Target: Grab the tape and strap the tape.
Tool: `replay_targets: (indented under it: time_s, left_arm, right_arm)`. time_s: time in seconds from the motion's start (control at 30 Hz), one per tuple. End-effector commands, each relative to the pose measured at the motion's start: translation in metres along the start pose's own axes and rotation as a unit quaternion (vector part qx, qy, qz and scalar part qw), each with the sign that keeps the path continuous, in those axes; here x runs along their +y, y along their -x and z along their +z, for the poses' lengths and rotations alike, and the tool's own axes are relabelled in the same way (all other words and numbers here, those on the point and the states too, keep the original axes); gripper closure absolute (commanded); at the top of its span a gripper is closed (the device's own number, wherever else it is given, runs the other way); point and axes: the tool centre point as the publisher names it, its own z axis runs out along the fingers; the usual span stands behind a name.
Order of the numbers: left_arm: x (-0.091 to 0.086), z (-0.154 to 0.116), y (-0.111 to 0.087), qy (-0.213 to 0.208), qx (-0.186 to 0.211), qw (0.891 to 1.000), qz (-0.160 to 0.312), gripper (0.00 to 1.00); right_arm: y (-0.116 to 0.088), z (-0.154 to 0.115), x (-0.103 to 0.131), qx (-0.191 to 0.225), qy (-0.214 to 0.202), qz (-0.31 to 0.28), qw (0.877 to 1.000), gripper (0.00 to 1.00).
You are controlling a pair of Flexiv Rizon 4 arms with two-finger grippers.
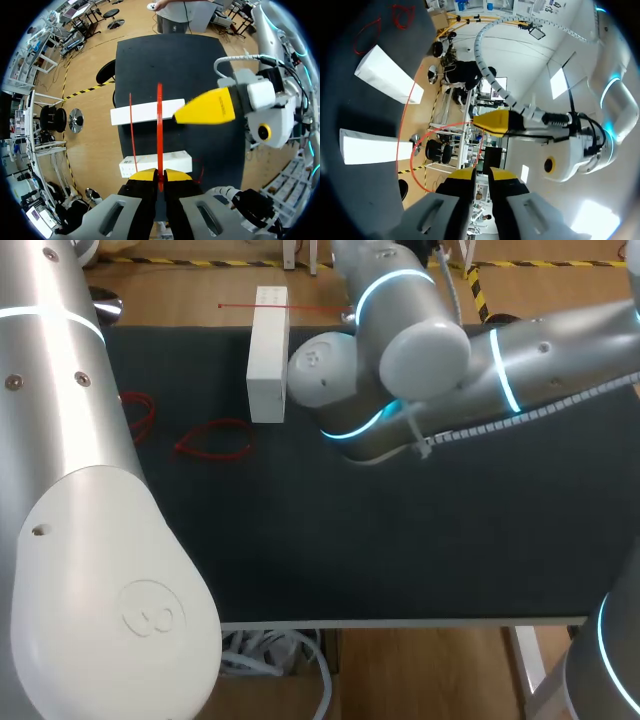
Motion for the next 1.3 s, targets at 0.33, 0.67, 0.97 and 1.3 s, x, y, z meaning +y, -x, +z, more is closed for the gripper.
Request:
replay_targets:
  time_s: [0.33,0.67,0.97,1.3]
  left_arm:
    - [-0.002,-0.002,0.001,0.003,0.002,1.000,-0.001,1.00]
    - [-0.002,-0.002,0.001,0.003,0.002,1.000,-0.001,1.00]
    - [0.015,-0.010,-0.005,0.005,-0.042,0.999,-0.027,1.00]
    - [0.065,0.013,-0.062,0.036,-0.043,0.993,-0.100,1.00]
  right_arm:
    - [-0.005,-0.016,-0.046,0.003,0.032,-0.006,0.999,0.00]
    - [-0.005,-0.016,-0.046,0.003,0.032,-0.006,0.999,0.00]
    - [-0.005,-0.016,-0.046,0.003,0.032,-0.006,0.999,0.00]
    - [-0.005,-0.016,-0.046,0.003,0.032,-0.006,0.999,0.00]
